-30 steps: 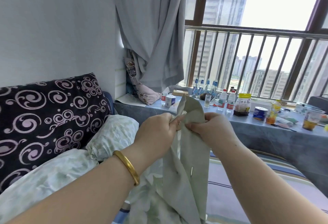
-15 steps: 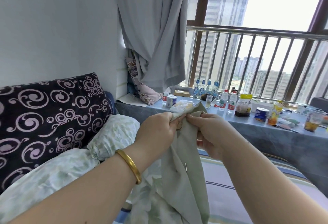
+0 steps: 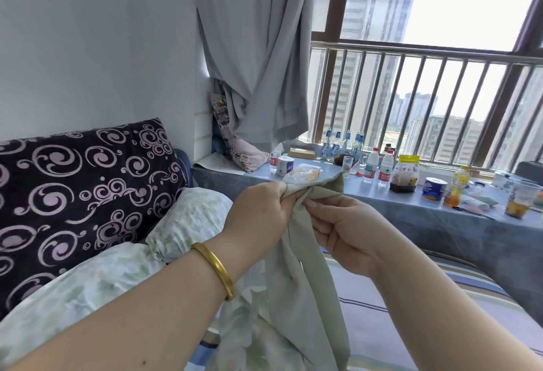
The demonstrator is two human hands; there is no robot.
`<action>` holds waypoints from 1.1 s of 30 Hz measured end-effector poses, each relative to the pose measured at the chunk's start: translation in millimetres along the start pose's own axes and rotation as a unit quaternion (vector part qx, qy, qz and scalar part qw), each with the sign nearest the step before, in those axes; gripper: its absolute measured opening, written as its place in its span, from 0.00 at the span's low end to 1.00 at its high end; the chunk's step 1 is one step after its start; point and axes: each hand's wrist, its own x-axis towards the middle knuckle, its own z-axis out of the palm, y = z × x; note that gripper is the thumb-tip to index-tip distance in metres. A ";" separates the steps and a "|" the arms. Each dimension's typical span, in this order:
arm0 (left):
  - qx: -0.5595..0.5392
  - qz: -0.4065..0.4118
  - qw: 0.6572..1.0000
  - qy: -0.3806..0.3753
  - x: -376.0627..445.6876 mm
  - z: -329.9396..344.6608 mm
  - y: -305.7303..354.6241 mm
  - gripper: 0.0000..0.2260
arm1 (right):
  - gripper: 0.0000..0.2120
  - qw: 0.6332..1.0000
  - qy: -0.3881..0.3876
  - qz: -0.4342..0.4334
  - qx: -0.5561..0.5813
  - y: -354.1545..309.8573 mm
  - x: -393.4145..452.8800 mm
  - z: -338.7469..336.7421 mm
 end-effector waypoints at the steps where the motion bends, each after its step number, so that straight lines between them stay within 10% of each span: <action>1: -0.006 -0.003 1.000 -0.002 -0.4 0.8 -0.2 0.22 | 0.07 1.000 0.009 -0.002 -0.009 2.3 0.0 0.5; 16: -0.094 -0.047 0.994 0.027 -3.1 10.7 -9.2 0.14 | 0.13 0.991 0.069 0.008 0.115 1.7 -0.5 15.4; 33: -0.265 -0.077 0.960 -0.042 3.5 4.8 -11.4 0.13 | 0.11 0.989 0.099 -0.073 -0.079 15.2 -2.1 17.1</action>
